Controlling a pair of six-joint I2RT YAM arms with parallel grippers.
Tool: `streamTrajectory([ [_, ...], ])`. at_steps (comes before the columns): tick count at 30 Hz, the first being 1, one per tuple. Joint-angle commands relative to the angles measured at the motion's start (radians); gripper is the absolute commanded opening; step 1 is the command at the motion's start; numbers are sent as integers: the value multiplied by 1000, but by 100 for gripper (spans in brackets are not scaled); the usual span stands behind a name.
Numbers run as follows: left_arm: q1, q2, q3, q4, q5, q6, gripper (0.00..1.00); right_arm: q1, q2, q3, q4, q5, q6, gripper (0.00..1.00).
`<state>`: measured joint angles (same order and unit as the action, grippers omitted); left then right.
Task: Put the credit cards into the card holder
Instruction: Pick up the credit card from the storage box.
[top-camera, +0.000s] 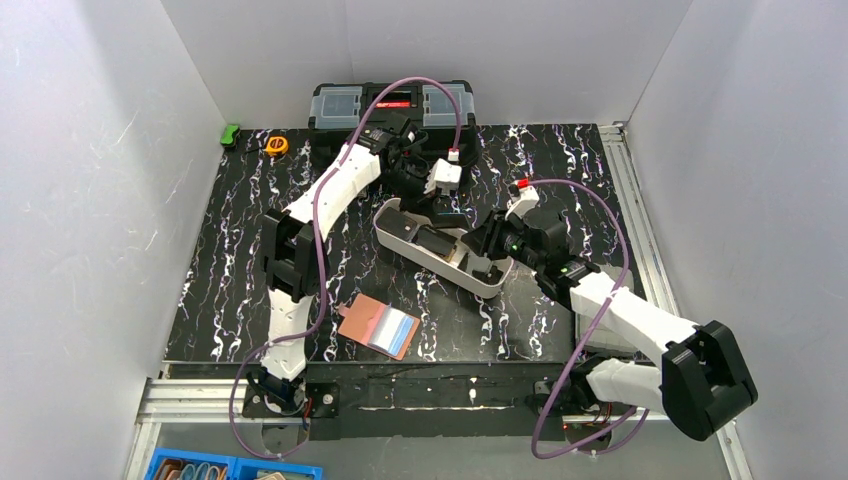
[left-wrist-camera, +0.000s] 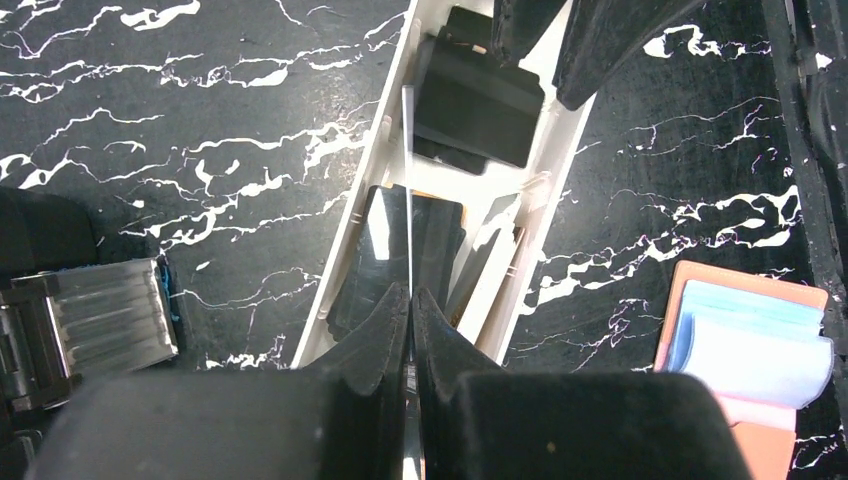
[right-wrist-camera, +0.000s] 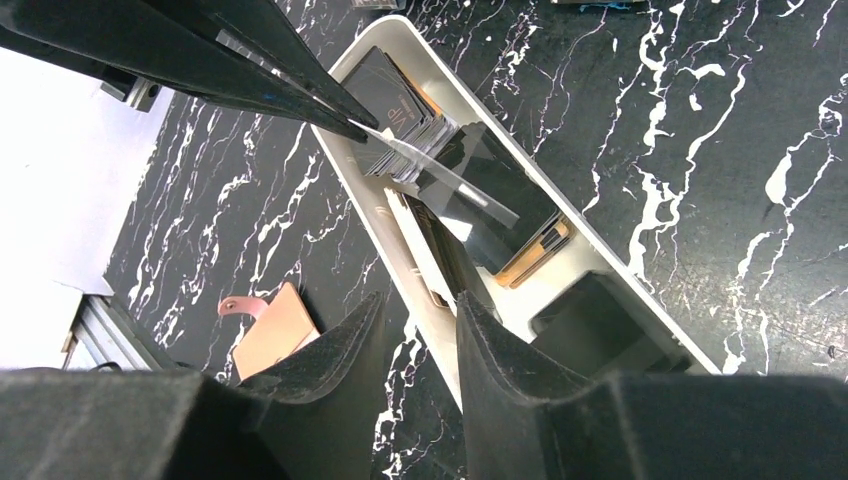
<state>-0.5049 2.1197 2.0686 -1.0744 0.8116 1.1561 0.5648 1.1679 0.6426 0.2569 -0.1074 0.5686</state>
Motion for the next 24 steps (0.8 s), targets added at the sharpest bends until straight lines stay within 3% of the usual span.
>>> streamTrajectory([
  [1, 4, -49, -33, -52, 21, 18, 0, -3, -45, -4, 11, 4, -33, 40],
  [9, 6, -160, -136, -78, 13, 29, 0, -16, -125, 18, -56, 16, -112, 60],
  [12, 9, -204, -149, -105, 23, 34, 0, -22, -201, -5, -42, -47, -188, 63],
  [19, 9, -193, 20, -318, 90, 62, 0, -22, -268, 5, 10, -326, -342, 64],
  [24, 1, -225, 33, -388, 124, 70, 0, -22, -261, 70, 14, -482, -370, 63],
])
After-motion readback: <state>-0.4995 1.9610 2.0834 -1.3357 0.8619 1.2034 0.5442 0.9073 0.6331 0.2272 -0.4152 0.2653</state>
